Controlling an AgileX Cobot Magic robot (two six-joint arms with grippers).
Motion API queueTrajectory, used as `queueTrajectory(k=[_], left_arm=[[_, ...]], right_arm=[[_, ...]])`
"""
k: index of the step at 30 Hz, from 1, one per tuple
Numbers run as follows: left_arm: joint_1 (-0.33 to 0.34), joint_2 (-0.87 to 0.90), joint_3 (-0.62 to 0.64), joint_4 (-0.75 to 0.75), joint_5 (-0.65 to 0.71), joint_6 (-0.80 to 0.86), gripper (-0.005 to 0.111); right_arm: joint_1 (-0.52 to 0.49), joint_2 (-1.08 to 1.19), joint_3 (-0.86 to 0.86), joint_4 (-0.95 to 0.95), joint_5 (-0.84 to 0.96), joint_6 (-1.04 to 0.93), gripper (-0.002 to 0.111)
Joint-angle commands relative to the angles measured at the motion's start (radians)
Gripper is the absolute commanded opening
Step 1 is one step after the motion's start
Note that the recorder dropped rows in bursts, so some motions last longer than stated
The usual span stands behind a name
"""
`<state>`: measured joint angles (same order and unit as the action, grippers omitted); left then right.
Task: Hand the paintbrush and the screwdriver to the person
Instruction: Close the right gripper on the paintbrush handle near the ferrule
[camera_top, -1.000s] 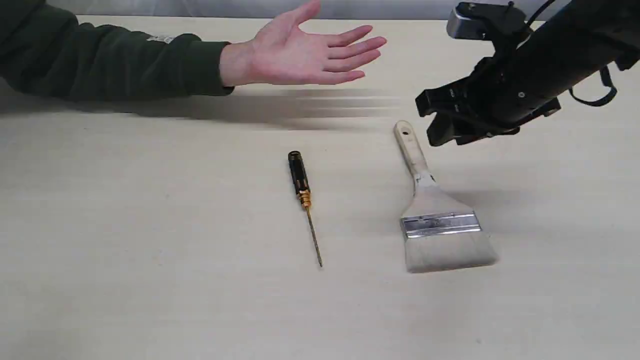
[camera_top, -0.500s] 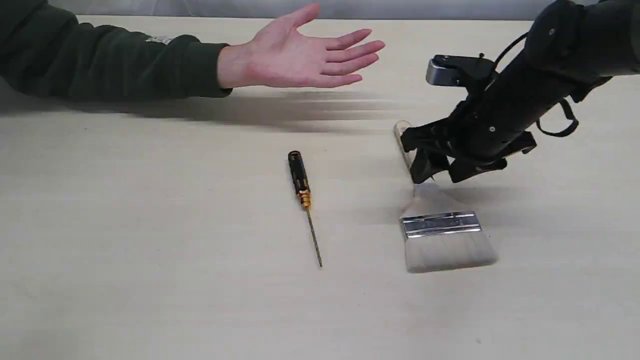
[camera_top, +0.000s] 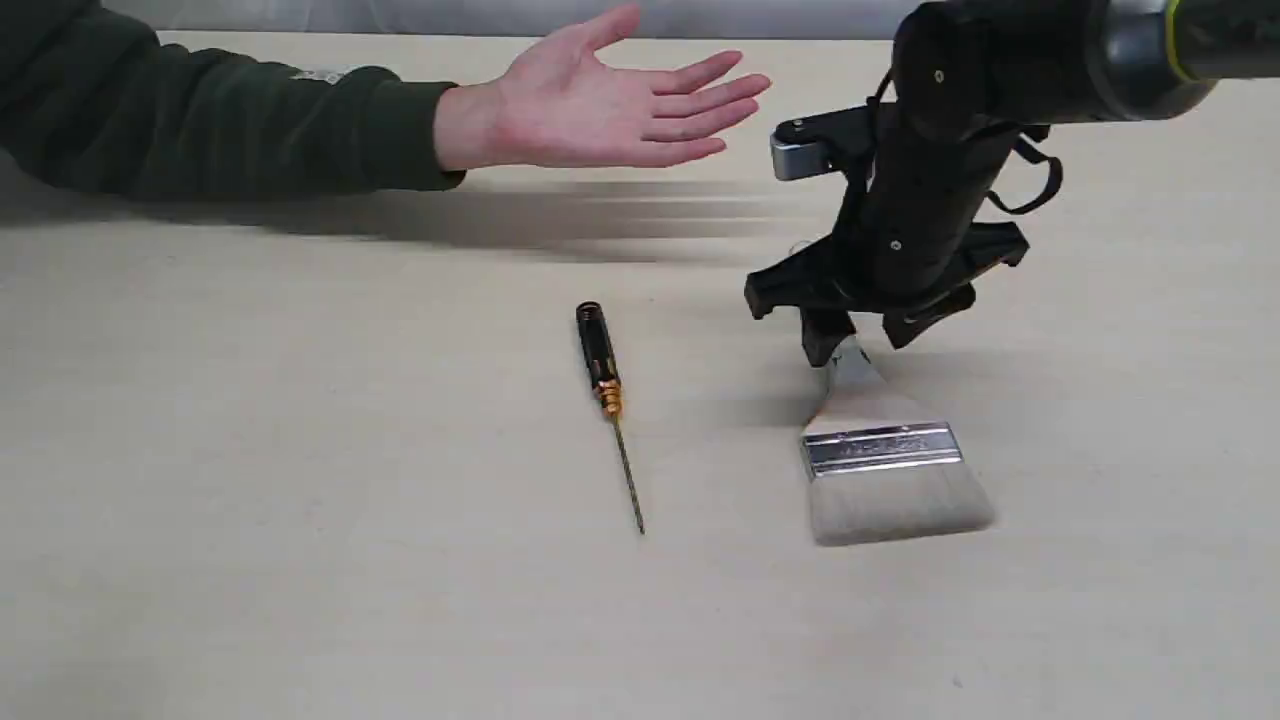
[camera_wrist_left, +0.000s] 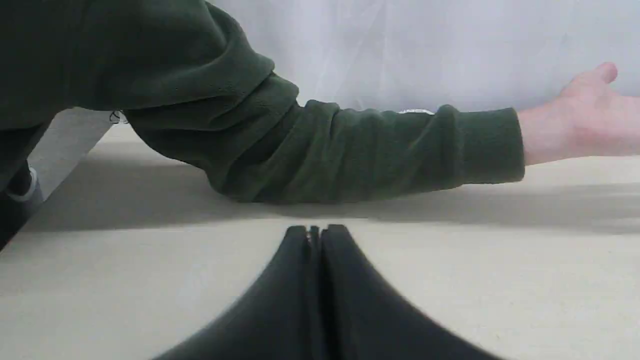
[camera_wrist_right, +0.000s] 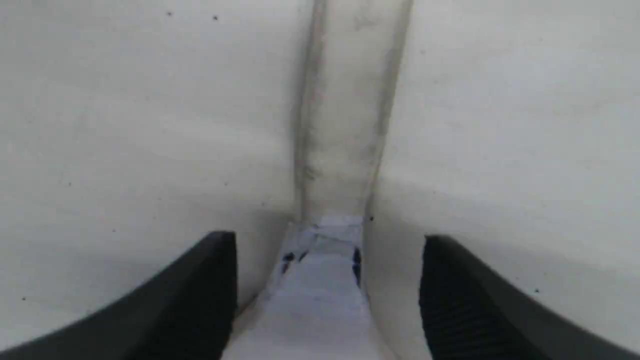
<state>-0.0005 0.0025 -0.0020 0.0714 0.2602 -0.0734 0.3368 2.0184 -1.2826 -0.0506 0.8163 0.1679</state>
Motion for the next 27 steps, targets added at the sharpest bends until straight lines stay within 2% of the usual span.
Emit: queueTrajectory(k=[1,13,25,27], left_arm=[[-0.007,-0.002,0.002,-0.003,-0.010,-0.002,0.000],[-0.007,-0.002,0.002,-0.003,-0.010,-0.002,0.000],[-0.007,-0.002,0.002,-0.001,-0.011,-0.002,0.000],[-0.007,-0.002,0.002,-0.001,-0.011,-0.002,0.000]], right_arm=[[0.002,0.016,-0.008,0.031,0.015,-0.024,0.057],[0.002,0.051,-0.008,0.069,0.015,-0.037,0.054],[0.000,0.077,-0.008,0.051,0.003,-0.042,0.021],[0.000,0.077,-0.008,0.034,0.003,-0.045,0.013]])
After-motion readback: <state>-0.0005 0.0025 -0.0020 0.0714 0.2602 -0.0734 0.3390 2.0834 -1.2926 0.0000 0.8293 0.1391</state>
